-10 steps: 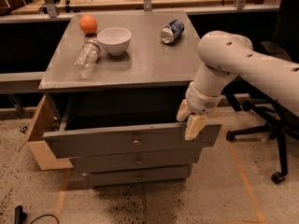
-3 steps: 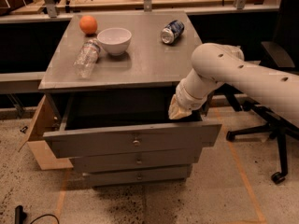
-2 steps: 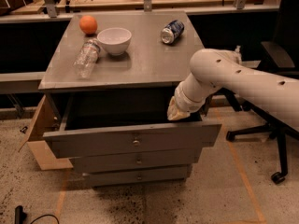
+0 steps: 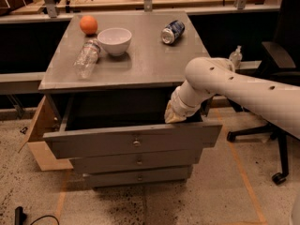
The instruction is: Open top drawer
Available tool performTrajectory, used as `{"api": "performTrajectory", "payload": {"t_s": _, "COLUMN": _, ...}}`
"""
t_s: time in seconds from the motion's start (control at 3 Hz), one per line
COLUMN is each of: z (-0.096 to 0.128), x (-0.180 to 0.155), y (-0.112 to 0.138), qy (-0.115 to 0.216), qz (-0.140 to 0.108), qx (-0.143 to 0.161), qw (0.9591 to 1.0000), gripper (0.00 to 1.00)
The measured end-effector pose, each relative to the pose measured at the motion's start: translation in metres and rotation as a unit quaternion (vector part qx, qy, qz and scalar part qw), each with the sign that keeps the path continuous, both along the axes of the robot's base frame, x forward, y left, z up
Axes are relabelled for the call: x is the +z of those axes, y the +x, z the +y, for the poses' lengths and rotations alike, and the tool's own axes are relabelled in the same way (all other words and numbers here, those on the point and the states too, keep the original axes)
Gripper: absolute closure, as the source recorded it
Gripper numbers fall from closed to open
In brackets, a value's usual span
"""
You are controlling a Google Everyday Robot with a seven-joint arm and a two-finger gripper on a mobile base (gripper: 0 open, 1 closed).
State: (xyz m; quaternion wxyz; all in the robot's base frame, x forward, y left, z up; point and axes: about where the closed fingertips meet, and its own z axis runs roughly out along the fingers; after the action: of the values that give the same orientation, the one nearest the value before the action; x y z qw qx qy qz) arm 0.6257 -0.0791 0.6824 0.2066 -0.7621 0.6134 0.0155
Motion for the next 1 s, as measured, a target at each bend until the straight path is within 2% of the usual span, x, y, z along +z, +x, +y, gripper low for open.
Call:
{"api": "performTrajectory", "payload": {"t_s": 0.67, "z": 0.004, "x": -0.025, "y": 0.005, "qy": -0.002, "qz": 0.004, "qx": 0.002, "qw": 1.0000, "gripper": 1.00}}
{"api": "performTrajectory", "payload": {"t_s": 1.0, "z": 0.004, "x": -0.026, "y": 0.003, "qy": -0.013, "qz": 0.028, "qx": 0.010, "qw": 0.9995, "gripper": 1.00}}
